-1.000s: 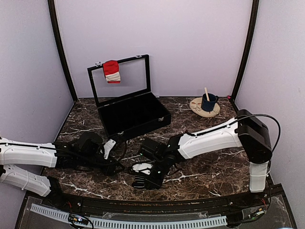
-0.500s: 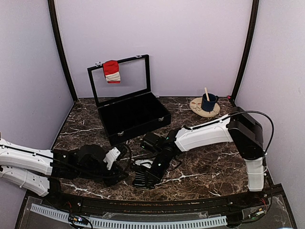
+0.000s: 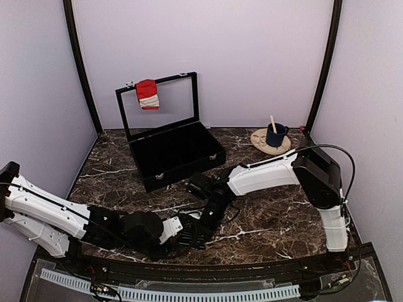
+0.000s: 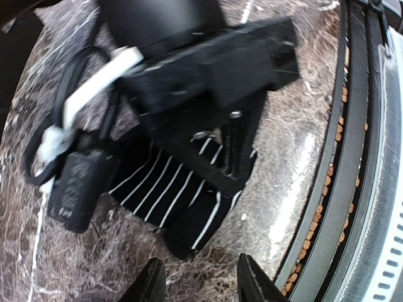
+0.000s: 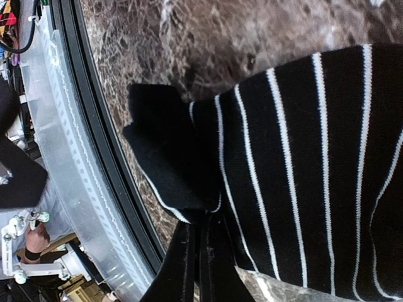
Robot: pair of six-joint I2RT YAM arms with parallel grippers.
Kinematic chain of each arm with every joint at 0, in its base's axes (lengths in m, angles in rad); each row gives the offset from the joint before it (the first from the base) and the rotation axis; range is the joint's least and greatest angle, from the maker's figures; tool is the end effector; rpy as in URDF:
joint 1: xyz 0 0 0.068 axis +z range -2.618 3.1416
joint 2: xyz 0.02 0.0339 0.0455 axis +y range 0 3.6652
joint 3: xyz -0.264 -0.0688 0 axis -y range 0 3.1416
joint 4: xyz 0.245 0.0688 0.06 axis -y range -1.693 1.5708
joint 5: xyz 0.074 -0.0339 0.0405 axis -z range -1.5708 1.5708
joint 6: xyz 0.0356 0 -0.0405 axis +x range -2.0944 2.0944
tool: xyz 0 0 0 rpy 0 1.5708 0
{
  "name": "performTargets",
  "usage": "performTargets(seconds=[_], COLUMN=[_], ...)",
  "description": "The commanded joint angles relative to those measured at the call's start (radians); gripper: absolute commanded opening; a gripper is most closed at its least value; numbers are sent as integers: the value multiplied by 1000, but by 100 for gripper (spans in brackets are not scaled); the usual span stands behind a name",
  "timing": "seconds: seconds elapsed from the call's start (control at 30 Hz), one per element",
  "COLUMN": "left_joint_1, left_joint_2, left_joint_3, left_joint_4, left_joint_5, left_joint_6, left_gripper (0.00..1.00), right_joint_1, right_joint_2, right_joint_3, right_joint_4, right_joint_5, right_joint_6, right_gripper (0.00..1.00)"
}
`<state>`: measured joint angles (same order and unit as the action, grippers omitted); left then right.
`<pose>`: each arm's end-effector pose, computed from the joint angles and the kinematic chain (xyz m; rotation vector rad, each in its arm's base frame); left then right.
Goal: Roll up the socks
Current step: Roll the sock at the corner of the board.
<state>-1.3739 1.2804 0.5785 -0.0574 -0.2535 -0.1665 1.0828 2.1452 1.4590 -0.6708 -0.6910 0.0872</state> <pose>0.0574 -0.2423 0.1794 1.2268 2.0055 -0.4874 0.1734 0.3750 0.1272 1.4125 -2.3758 -0.9925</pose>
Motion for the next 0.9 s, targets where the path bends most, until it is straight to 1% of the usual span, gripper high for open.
performTargets(seconds=[0.0, 0.2, 0.4, 0.87], left_joint_1=[-30, -41, -46, -48], left_joint_2=[44, 82, 123, 218], left_joint_3=[49, 61, 82, 117], left_joint_4=[-8, 16, 29, 42], left_joint_5=[-50, -64, -48, -13], left_joint_6=[125, 203, 261, 324], left_gripper=[41, 41, 41, 37], right_joint_1=[-10, -15, -17, -23], right_joint_2=[28, 35, 35, 51], right_joint_3=[24, 31, 36, 56], right_joint_4=[-71, -98, -98, -111], right_joint_5=[-29, -41, -48, -70], right_joint_6=[-11, -23, -23, -32], right_gripper=[0, 0, 0, 0])
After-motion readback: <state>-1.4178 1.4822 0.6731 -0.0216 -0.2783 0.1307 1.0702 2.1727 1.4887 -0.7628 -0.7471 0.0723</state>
